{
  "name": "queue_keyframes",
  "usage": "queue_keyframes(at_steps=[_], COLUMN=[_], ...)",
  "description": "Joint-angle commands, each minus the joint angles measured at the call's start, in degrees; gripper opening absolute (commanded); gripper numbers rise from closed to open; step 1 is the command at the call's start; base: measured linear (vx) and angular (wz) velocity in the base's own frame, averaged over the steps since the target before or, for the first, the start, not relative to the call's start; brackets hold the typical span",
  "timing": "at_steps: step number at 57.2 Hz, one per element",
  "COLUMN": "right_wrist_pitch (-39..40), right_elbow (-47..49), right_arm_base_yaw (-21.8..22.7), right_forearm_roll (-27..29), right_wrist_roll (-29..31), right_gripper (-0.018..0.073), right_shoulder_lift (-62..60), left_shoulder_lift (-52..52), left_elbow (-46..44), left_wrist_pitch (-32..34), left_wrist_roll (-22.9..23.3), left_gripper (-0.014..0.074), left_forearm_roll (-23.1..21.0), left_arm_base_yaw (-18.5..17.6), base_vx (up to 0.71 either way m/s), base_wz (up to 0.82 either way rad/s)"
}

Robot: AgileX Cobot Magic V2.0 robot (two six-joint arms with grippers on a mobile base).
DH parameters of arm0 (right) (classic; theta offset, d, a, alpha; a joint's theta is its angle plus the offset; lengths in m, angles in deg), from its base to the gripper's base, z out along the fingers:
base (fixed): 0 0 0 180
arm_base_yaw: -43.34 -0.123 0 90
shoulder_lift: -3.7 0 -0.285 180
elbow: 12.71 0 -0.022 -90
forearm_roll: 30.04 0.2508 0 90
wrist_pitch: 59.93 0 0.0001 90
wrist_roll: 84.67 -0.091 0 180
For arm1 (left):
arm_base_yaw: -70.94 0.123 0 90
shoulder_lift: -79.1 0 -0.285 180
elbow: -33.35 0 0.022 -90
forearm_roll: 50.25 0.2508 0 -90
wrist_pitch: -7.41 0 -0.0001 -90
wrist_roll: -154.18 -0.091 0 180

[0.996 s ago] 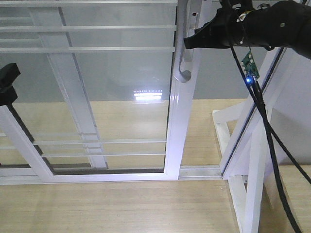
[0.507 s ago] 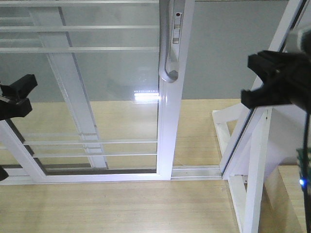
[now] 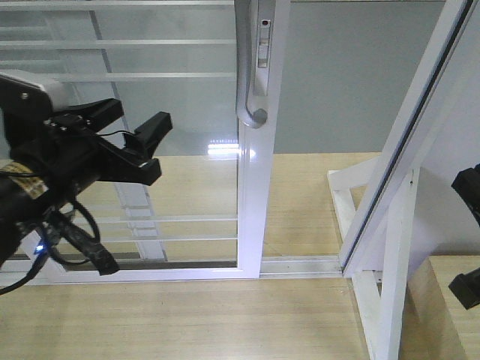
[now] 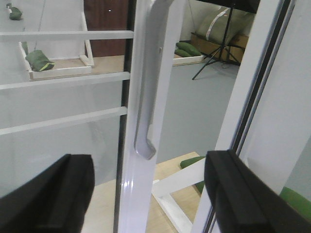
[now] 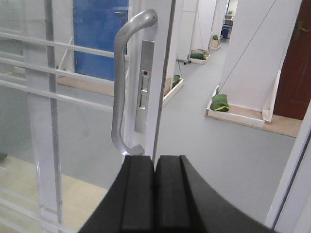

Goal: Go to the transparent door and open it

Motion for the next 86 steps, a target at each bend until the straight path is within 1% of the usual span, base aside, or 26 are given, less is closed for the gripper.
queue_keyframes(at_steps=[1,15,25,30,37,41,49,54,62,75,86], right_wrist_pitch=[3.5,2.0,0.0,-0.8,-1.0,-1.2,-2.4,-3.4,-3.8,-3.8,-3.8], right_elbow=[1.6,1.6,1.6,1.6,1.6,1.6,1.6,1.6,1.6,1.6,1.6], right_arm_base_yaw=[0.0,0.0,0.0,0.0,0.0,0.0,0.0,0.0,0.0,0.0,0.0], right_forearm_roll=[-0.3,-0.7,-0.7,-0.7,-0.7,-0.7,-0.7,-0.7,-0.7,-0.7,-0.7], right_wrist_roll=[0.4,0.6,0.6,0.6,0.6,0.6,0.6,0.6,0.6,0.6,0.6], right_gripper=[-0.0003,-0.0003,-0.0003,-0.0003,-0.0003,-0.0003,-0.0003,-0.0003,-0.0003,-0.0003,-0.0003], right_shoulder_lift=[0.2,0.2,0.2,0.2,0.2,0.2,0.2,0.2,0.2,0.2,0.2], left_shoulder_lift=[-3.1,-14.6,-20.7,-23.7,-27.2,-28.9,-31.0,-31.9,-33.1,-36.5,-39.5], left_elbow=[-4.8,-17.5,-26.7,-30.9,-35.9,-38.2,-41.3,-42.8,-44.9,-48.7,-52.2], left_wrist_pitch=[6.7,6.5,3.2,2.5,0.6,-0.2,-0.2,-0.6,-2.3,-3.3,-3.8], left_wrist_roll=[0.5,0.5,0.2,-0.8,-3.8,-5.6,-11.1,-13.5,-13.6,-13.6,-13.5], left_gripper=[0.0587,0.0587,0.0587,0.0587,0.0587,0.0587,0.0587,0.0587,0.0587,0.0587,0.0587], left_forearm_roll=[-0.1,-0.3,-0.4,-0.4,-0.7,-3.5,-11.9,-15.5,-14.9,-14.9,-15.4], left_arm_base_yaw=[-1.5,-2.7,-2.7,-2.5,-2.5,-2.5,-1.9,-1.3,-0.9,-0.8,0.4], base_vx=[0.00,0.00,0.00,0.00,0.00,0.00,0.00,0.00,0.00,0.00,0.00], base_wz=[0.00,0.00,0.00,0.00,0.00,0.00,0.00,0.00,0.00,0.00,0.00])
